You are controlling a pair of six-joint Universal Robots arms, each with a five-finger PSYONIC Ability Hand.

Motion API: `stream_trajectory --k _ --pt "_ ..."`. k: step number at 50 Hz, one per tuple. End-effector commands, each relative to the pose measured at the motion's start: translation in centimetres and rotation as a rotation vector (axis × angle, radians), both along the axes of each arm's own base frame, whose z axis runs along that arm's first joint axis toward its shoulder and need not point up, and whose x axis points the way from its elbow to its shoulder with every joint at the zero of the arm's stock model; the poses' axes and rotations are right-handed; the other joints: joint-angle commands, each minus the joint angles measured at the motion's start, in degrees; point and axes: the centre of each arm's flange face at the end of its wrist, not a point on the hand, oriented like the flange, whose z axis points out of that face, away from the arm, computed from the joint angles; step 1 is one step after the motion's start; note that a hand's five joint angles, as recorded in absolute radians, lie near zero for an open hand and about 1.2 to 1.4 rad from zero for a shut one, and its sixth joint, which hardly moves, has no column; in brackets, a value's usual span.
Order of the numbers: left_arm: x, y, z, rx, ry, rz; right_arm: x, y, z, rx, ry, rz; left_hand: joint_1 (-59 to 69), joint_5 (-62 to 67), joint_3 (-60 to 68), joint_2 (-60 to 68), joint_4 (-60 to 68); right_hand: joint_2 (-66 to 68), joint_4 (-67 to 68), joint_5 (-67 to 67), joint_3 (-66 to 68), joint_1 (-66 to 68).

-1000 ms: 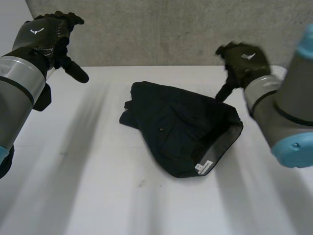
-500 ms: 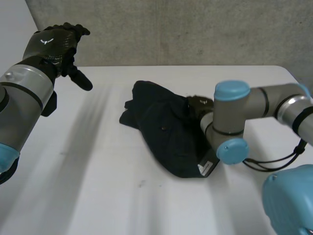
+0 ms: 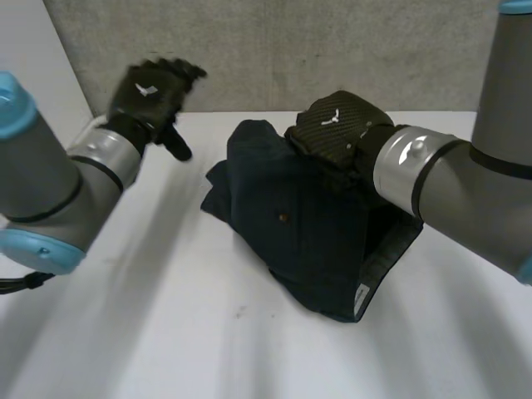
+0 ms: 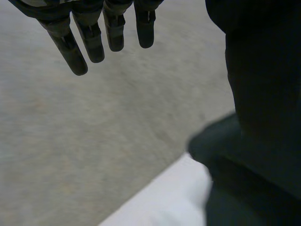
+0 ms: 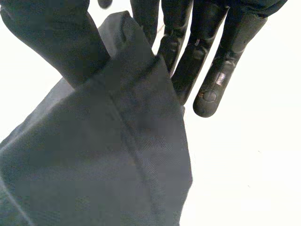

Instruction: Fold the shorts.

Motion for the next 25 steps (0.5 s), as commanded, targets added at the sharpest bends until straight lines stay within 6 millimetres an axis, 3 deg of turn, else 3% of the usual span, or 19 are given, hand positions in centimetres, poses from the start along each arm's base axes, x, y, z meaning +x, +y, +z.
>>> stream_trajectory --k 1,4,10,13,14,15,16,17,21,22,24,25 --pt "-2.7 0.1 -5.4 0.051 -0.153 -0.115 -1.2 3.2 1.7 -0.058 0.004 0.038 -1.8 -1.9 -1.8 -1.5 -1.8 13.1 11.9 14.3 12.5 23.9" --pt "-4.1 0.5 -7.1 0.049 -0.206 -0.153 -1.7 4.4 1.4 -0.068 0.038 0.062 -1.4 -1.5 -1.5 -1.2 -1.4 13.1 11.9 14.3 12.5 23.9" --pt "-5.2 0.4 -7.6 0.012 -0.235 -0.169 -2.0 6.1 -0.2 -0.037 0.088 0.105 2.4 2.3 2.3 2.7 2.4 13.1 11.9 14.3 12.5 23.9" --pt "-5.5 0.3 -7.1 -0.008 -0.23 -0.173 -2.2 5.9 -0.5 -0.035 0.095 0.086 23.0 22.9 23.0 23.3 23.0 13.1 11.9 14.3 12.5 23.9" --pt "-5.8 0.3 -6.7 -0.024 -0.227 -0.173 -2.3 5.5 -0.5 -0.036 0.088 0.074 46.8 46.7 46.7 47.0 46.8 13.1 11.9 14.3 12.5 23.9" --pt "-5.8 0.1 -6.4 -0.033 -0.223 -0.168 -2.2 5.4 -0.4 -0.041 0.081 0.071 58.5 58.4 58.4 58.8 58.5 13.1 11.9 14.3 12.5 23.9" --pt "-5.8 -0.1 -6.0 -0.046 -0.219 -0.157 -2.2 5.2 -0.4 -0.047 0.073 0.063 67.4 67.3 67.4 67.7 67.4 13.1 11.9 14.3 12.5 23.9" --pt "-5.9 -0.3 -5.5 -0.063 -0.212 -0.143 -2.1 5.0 -0.3 -0.056 0.066 0.054 67.5 67.4 67.4 67.8 67.5 13.1 11.9 14.3 12.5 23.9" --pt "-5.3 -2.1 -2.6 -0.156 -0.17 -0.006 -2.2 2.5 0.9 -0.137 0.015 -0.049 67.5 67.4 67.4 67.8 67.5 13.1 11.9 14.3 12.5 23.9" --pt "-4.9 -2.8 -0.9 -0.207 -0.145 0.06 -1.9 0.7 1.3 -0.173 -0.004 -0.101 67.5 67.4 67.4 67.8 67.5 13.1 11.9 14.3 12.5 23.9" --pt "-4.5 -3.6 1.3 -0.271 -0.116 0.119 -1.2 -1.1 1.8 -0.217 -0.025 -0.141 67.5 67.4 67.4 67.8 67.5 13.1 11.9 14.3 12.5 23.9" --pt "-4.4 -3.9 2.5 -0.305 -0.101 0.143 -0.4 -2.7 3.3 -0.281 -0.068 -0.178 67.5 67.4 67.4 67.8 67.5 13.1 11.9 14.3 12.5 23.9"
